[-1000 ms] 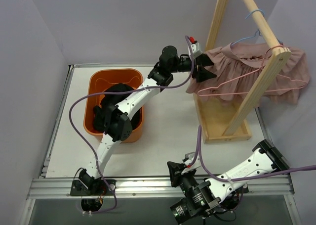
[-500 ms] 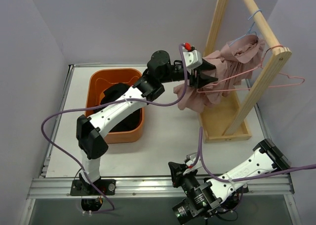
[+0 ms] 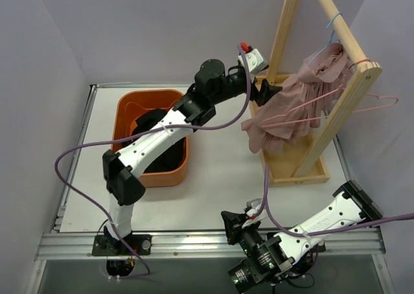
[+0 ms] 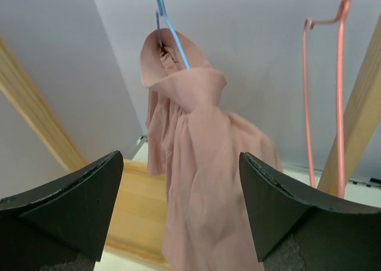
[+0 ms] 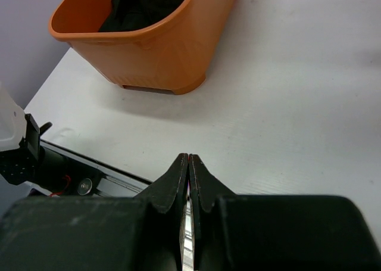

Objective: Remove the skirt from the hanger

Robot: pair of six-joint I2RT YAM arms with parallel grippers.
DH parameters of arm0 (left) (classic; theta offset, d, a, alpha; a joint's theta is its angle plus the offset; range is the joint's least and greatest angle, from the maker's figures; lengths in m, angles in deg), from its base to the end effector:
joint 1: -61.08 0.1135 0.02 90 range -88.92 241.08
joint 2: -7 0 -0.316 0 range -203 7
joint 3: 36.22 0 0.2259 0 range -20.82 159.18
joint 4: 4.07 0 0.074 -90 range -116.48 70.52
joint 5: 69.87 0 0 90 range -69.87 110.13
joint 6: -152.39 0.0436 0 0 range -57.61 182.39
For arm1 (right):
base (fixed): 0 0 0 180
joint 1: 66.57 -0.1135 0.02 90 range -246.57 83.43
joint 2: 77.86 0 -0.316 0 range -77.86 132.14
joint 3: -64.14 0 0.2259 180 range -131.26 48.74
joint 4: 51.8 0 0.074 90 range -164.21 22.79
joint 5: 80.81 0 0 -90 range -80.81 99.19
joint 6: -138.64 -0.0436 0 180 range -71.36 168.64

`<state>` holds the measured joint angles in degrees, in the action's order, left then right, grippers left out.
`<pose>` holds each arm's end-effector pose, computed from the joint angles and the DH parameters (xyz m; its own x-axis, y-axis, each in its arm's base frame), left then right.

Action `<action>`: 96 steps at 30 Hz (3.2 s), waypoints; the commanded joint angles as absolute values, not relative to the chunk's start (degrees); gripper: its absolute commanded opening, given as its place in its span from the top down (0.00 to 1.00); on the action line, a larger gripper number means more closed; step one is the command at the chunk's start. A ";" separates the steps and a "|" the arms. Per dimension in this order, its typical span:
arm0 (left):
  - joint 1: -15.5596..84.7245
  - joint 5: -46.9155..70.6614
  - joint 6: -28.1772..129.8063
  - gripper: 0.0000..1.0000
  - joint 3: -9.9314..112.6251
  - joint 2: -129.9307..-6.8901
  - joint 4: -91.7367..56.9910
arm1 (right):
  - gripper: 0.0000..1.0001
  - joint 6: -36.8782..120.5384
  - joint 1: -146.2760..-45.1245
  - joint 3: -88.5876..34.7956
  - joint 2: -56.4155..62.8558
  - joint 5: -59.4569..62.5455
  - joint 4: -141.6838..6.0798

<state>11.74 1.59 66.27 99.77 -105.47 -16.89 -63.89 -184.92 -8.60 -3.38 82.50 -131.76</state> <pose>0.2900 -0.3589 0.5171 0.1831 -0.1148 -0.9764 0.9125 0.3894 0.1254 -0.0457 0.1727 0.3255 -0.4742 0.3201 -0.8202 -0.3120 0.8100 0.4965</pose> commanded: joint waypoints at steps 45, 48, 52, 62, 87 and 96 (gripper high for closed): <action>16.52 -23.10 36.39 0.98 143.01 -131.43 -21.78 | 1.00 -64.29 -186.28 -13.31 -0.69 87.76 -134.53; 14.25 -26.53 35.94 0.98 143.27 -132.31 -18.36 | 1.00 -64.29 -186.19 -13.66 -0.34 87.76 -134.62; 11.52 -26.80 36.73 0.98 143.62 -132.75 -18.33 | 1.00 -63.86 -186.28 -14.19 0.36 87.41 -134.62; 10.19 -25.58 38.31 0.98 141.87 -133.72 -25.17 | 1.00 -63.68 -186.28 -15.51 2.03 87.93 -134.53; 24.60 -11.78 47.10 0.98 115.25 -113.08 -42.59 | 0.81 -53.51 -185.93 -20.07 0.19 88.55 -134.27; 28.91 -4.22 52.55 0.98 93.64 -90.23 -45.13 | 0.37 -33.57 -181.20 -31.93 1.06 88.20 -129.64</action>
<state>29.29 -7.79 48.79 96.82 -100.00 -47.36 -44.30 -183.76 -27.88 1.78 85.85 -131.24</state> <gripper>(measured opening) 0.062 0.609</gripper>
